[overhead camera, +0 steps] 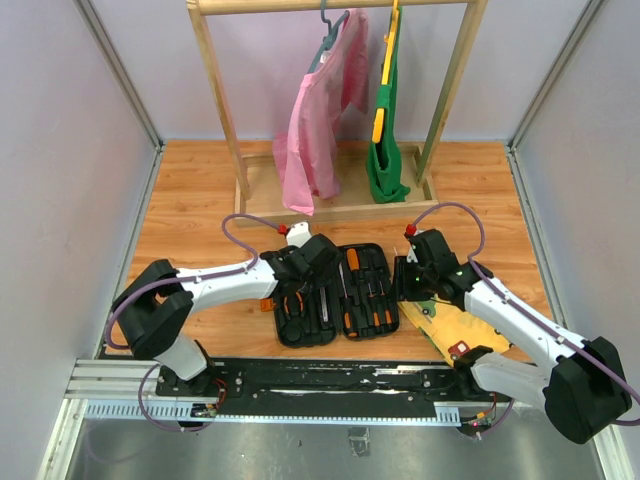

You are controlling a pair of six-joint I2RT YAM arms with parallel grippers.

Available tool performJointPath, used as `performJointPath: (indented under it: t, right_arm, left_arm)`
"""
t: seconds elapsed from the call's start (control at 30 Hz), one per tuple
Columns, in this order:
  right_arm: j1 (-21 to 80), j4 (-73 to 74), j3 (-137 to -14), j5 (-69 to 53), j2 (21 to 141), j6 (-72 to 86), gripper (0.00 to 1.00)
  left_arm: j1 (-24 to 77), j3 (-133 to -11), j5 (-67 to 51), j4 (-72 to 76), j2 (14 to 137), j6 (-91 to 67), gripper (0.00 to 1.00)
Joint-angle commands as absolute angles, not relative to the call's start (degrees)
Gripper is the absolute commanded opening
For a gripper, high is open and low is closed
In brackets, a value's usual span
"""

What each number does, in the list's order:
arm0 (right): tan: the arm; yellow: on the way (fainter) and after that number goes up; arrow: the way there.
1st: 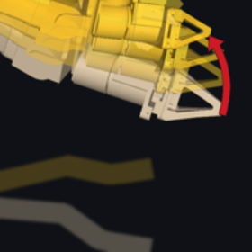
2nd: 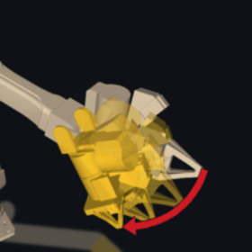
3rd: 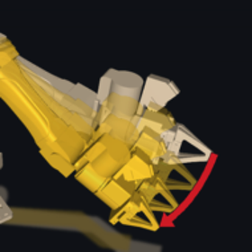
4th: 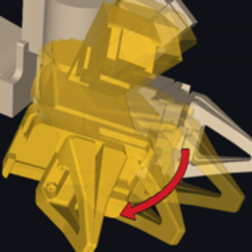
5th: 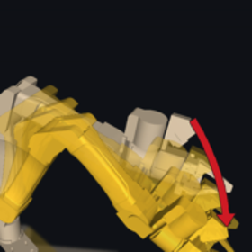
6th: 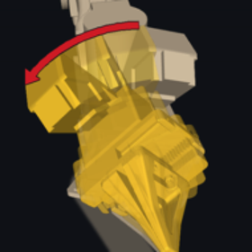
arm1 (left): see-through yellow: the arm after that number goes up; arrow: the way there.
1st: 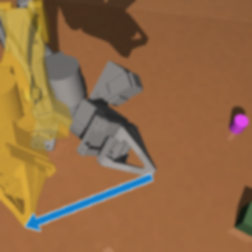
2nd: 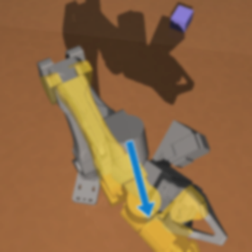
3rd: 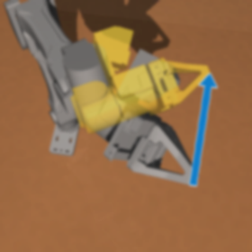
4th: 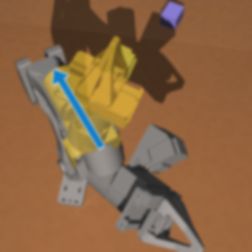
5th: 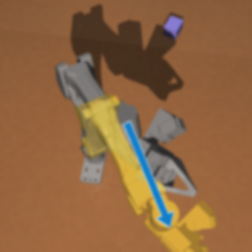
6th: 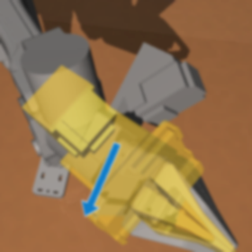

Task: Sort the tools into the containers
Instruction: Place the engineering item in the storage box.

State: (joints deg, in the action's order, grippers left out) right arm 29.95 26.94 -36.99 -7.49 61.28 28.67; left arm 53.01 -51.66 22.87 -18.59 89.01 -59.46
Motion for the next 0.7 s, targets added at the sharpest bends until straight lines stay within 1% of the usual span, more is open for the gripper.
performJointPath:
  t: [0.0,0.1,0.33,0.5,0.67]
  right_arm:
    - [29.18,27.88,-36.32,-6.68,60.33,28.64,0.38]
    - [29.18,27.90,-36.27,-6.64,60.35,28.57,0.38]
    - [29.18,27.95,-36.29,-6.50,60.40,28.62,0.39]
    - [29.18,27.95,-36.28,-6.33,59.61,28.58,0.38]
    - [29.17,28.34,-36.65,-6.75,57.61,27.15,0.37]
  left_arm:
    - [53.31,-50.90,24.12,-18.77,89.64,-60.39,0.18]
    - [53.33,-50.72,23.66,-18.79,89.50,-60.60,0.22]
    - [53.30,-50.36,23.38,-19.10,87.15,-60.61,0.25]
    - [53.22,-50.02,25.26,-18.39,85.09,-58.79,0.26]
    - [52.89,-50.24,25.56,-15.58,84.15,-51.92,0.23]
